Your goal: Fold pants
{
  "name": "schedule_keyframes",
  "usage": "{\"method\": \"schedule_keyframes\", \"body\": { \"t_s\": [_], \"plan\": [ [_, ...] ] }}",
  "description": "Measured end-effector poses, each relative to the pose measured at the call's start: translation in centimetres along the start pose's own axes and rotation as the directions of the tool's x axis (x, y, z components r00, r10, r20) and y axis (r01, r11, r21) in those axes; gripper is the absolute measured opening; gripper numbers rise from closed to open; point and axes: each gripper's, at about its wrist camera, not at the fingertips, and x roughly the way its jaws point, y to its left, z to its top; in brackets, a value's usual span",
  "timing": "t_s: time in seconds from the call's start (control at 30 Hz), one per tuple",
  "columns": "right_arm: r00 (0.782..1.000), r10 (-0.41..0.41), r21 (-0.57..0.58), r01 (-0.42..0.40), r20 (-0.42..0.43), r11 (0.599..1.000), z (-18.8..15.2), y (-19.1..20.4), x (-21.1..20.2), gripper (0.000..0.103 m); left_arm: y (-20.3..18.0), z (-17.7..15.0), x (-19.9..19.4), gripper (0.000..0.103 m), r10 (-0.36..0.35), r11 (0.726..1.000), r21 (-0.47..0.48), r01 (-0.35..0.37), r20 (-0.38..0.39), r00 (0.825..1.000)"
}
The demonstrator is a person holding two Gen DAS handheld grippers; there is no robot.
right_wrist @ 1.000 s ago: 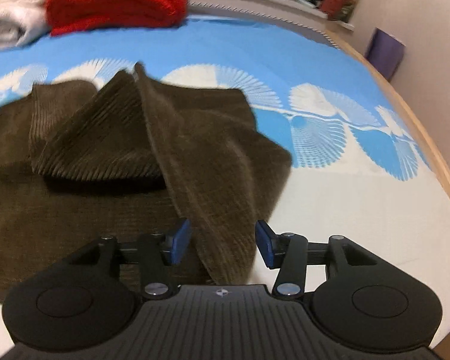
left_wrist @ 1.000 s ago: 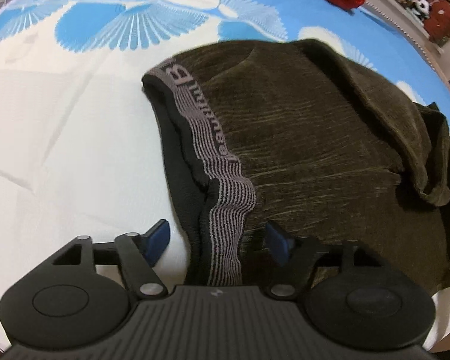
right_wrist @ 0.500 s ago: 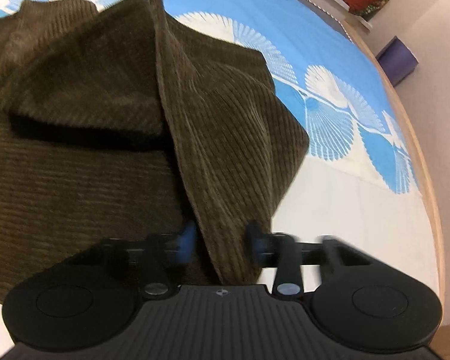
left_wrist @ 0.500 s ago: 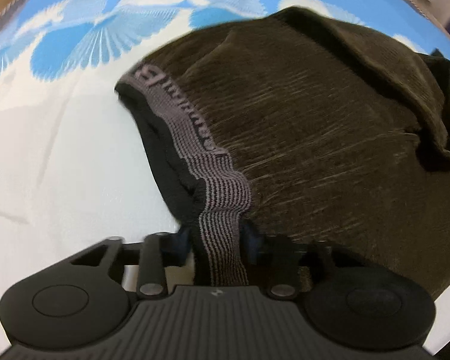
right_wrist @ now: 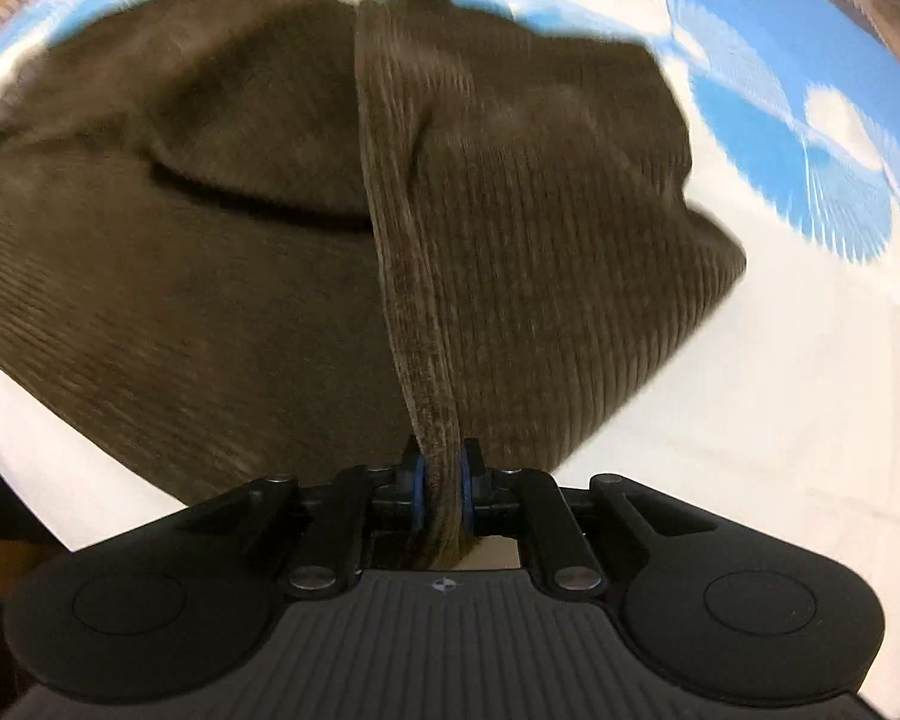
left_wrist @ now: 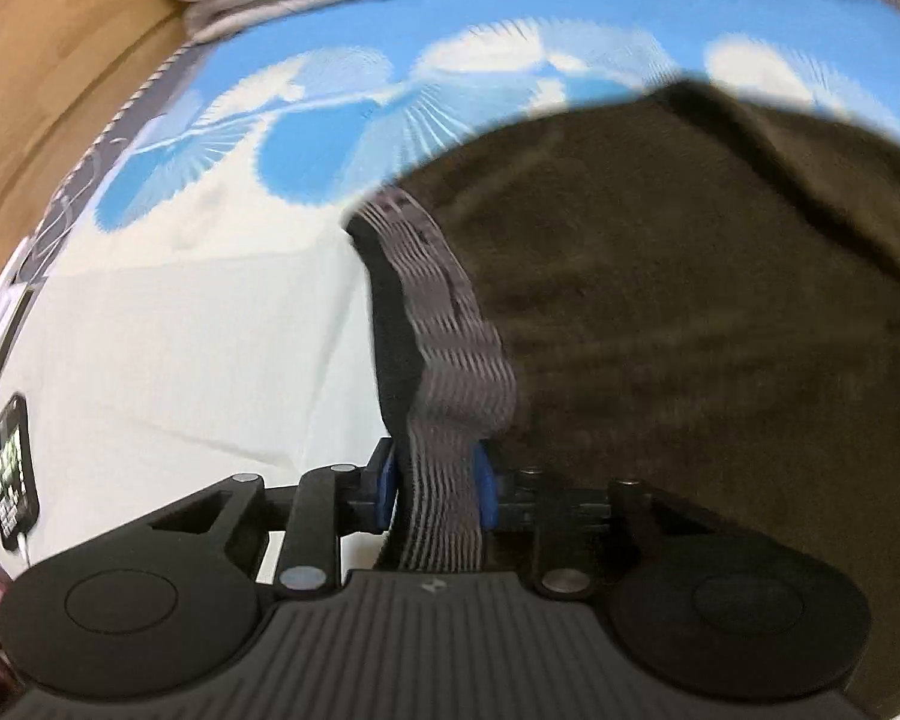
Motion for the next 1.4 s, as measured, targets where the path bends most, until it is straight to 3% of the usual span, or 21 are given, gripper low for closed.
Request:
{"method": "schedule_keyframes", "body": {
  "t_s": [0.07, 0.13, 0.17, 0.23, 0.4, 0.63, 0.8, 0.93, 1.03, 1.13, 1.17, 1.3, 1.4],
  "plan": [
    [0.996, 0.026, 0.028, -0.029, 0.083, 0.999, 0.6, -0.7, -1.6, 0.02, 0.4, 0.3, -1.0, 0.057, 0.002, 1.0, -0.028, -0.001, 0.039, 0.999],
    [0.985, 0.04, 0.074, -0.053, 0.168, 0.996, 1.3, -1.3, -2.8, 0.03, 0.4, 0.7, -1.6, 0.058, -0.011, 0.998, -0.057, 0.014, 0.068, 0.998],
    [0.979, 0.028, 0.093, -0.047, 0.203, 0.995, 2.1, -1.3, -3.2, 0.04, 0.3, 1.1, -1.8, 0.058, -0.023, 0.997, -0.067, 0.028, 0.078, 0.997],
    [0.961, -0.02, 0.134, -0.018, 0.274, 0.991, 3.6, -1.4, -3.5, 0.051, -0.4, 1.2, -2.1, 0.058, -0.055, 0.996, -0.069, 0.061, 0.088, 0.995],
    [0.93, -0.07, 0.158, 0.013, 0.36, 0.987, 7.3, 0.6, -2.1, 0.051, -2.2, 1.5, -2.1, 0.058, -0.14, 0.987, -0.068, 0.145, 0.069, 0.988],
    [0.935, -0.189, 0.119, 0.16, 0.299, 0.98, 11.4, 5.1, 2.5, 0.057, -2.2, 1.7, -0.7, 0.059, -0.177, 0.98, -0.078, 0.181, 0.054, 0.983],
    [0.944, -0.235, -0.005, 0.242, 0.232, 0.97, 12.6, 7.9, 5.7, 0.057, -1.2, 1.7, 0.0, 0.06, -0.182, 0.979, -0.085, 0.183, 0.029, 0.983],
    [0.924, -0.317, -0.043, 0.333, 0.213, 0.942, 13.4, 8.3, 7.1, 0.057, -0.1, 1.7, 0.5, 0.06, -0.183, 0.978, -0.096, 0.184, 0.022, 0.983],
    [0.926, -0.324, -0.006, 0.331, 0.195, 0.943, 13.7, 7.5, 7.2, 0.051, 0.6, 1.5, 0.7, 0.06, -0.186, 0.976, -0.115, 0.187, 0.014, 0.982],
    [0.929, -0.314, 0.007, 0.319, 0.195, 0.948, 13.6, 6.9, 6.8, 0.016, 0.8, 1.4, 0.6, 0.06, -0.191, 0.973, -0.132, 0.19, 0.009, 0.982],
    [0.928, -0.315, 0.01, 0.319, 0.201, 0.948, 13.4, 6.7, 6.5, 0.011, 0.8, 1.4, 0.5, 0.06, -0.194, 0.972, -0.136, 0.194, 0.009, 0.981],
    [0.922, -0.317, 0.106, 0.3, 0.221, 0.948, 12.3, 4.1, 4.0, 0.008, -0.1, 1.3, -0.1, 0.06, -0.207, 0.97, -0.126, 0.208, 0.02, 0.978],
    [0.911, -0.349, 0.222, 0.302, 0.217, 0.927, 10.6, 0.3, 1.8, 0.008, -1.1, 1.1, -0.7, 0.06, -0.208, 0.973, -0.101, 0.209, 0.025, 0.978]
  ]
}}
